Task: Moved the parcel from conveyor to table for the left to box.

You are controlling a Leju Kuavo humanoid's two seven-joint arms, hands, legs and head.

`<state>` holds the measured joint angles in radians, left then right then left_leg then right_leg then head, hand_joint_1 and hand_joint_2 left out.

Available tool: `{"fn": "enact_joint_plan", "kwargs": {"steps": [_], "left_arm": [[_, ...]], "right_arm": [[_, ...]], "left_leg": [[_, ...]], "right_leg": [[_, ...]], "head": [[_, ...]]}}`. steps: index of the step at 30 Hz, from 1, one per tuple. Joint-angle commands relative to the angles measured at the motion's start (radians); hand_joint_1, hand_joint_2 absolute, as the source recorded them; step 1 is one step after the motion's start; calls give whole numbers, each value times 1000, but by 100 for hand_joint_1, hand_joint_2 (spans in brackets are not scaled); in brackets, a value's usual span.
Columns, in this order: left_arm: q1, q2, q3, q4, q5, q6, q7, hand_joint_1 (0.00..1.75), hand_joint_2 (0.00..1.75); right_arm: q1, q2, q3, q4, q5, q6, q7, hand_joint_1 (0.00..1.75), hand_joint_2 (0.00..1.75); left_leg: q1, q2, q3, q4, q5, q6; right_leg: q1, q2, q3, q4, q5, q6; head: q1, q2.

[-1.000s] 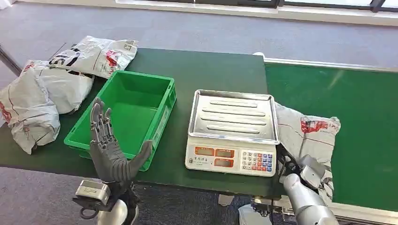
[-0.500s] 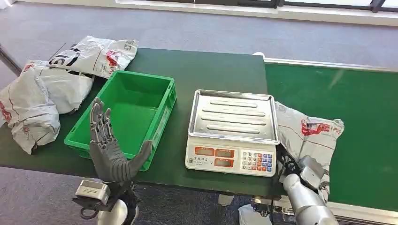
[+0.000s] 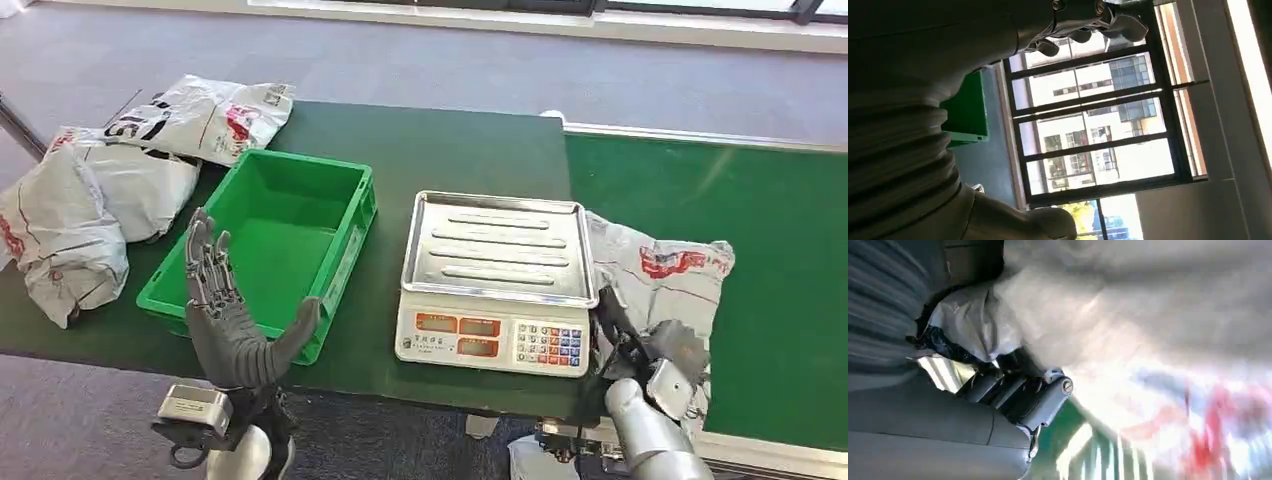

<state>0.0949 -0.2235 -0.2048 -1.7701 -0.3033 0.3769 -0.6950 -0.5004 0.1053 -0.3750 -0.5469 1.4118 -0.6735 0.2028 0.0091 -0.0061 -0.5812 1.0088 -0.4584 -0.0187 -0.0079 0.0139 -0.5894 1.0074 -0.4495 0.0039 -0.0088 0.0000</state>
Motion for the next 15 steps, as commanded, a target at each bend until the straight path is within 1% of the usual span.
{"fn": "enact_joint_plan", "kwargs": {"steps": [1, 2, 3, 4, 5, 8, 9, 11, 13, 15], "left_arm": [[-27, -24, -18, 31, 19, -53, 9, 0, 175], [-47, -23, -24, 42, 22, -48, 15, 0, 175], [-58, -23, -27, 49, 23, -43, 20, 0, 175], [-65, -22, -27, 52, 24, -43, 22, 0, 175], [-65, -22, -28, 52, 24, -43, 23, 0, 175], [-61, -19, -28, 49, 25, -43, 24, 0, 175], [-60, -19, -29, 49, 26, -43, 24, 0, 175], [-58, -17, -30, 47, 27, -43, 25, 0, 175], [-58, -17, -30, 47, 27, -43, 25, 0, 175], [-56, -16, -30, 46, 27, -43, 25, 0, 175]], "right_arm": [[154, 244, -229, -480, -275, -25, -287, 175, 175], [275, 244, -133, -857, -262, -25, -554, 175, 175], [369, 244, -9, -1215, -201, -25, -418, 175, 175], [406, 244, 26, -1258, -193, -25, -391, 175, 175], [411, 244, 39, -1268, -181, -25, -374, 175, 175], [386, 244, 23, -1241, -182, -25, -385, 175, 175], [384, 244, 19, -1240, -184, -25, -390, 175, 175], [373, 244, 1, -1224, -198, -25, -412, 175, 175], [373, 244, 1, -1224, -198, -25, -412, 175, 175], [377, 244, 0, -1225, -207, -25, -422, 175, 175]], "left_leg": [[-1, 1, 0, -1, 0, 1], [0, 2, 0, 0, 0, 0], [0, -1, 0, -2, 0, 0], [-1, -6, -4, 0, 1, 0], [-2, -7, -6, 1, 1, 0], [-1, -13, -6, -1, 0, 0], [-1, -14, -3, -2, -1, 0], [-1, -11, -3, -1, 0, 1], [0, -8, -3, -1, -1, -1], [0, -6, -3, -2, -1, 0]], "right_leg": [[-1, 0, 0, 0, 0, 0], [0, 1, -1, 0, 0, 0], [0, -2, -1, -1, -1, -1], [-1, -7, -4, 2, -2, -1], [-2, -7, -6, 3, -2, 0], [-1, -15, -4, 1, -4, -1], [0, -16, -1, 0, -6, -1], [0, -14, -1, 0, -5, -1], [0, -9, -3, 0, -5, -1], [-1, -9, -3, 0, -5, -1]], "head": [[0, 0], [0, 0], [0, 0], [0, 0], [0, 0], [0, 0], [0, 0], [0, 0], [0, 0], [0, 0]]}}
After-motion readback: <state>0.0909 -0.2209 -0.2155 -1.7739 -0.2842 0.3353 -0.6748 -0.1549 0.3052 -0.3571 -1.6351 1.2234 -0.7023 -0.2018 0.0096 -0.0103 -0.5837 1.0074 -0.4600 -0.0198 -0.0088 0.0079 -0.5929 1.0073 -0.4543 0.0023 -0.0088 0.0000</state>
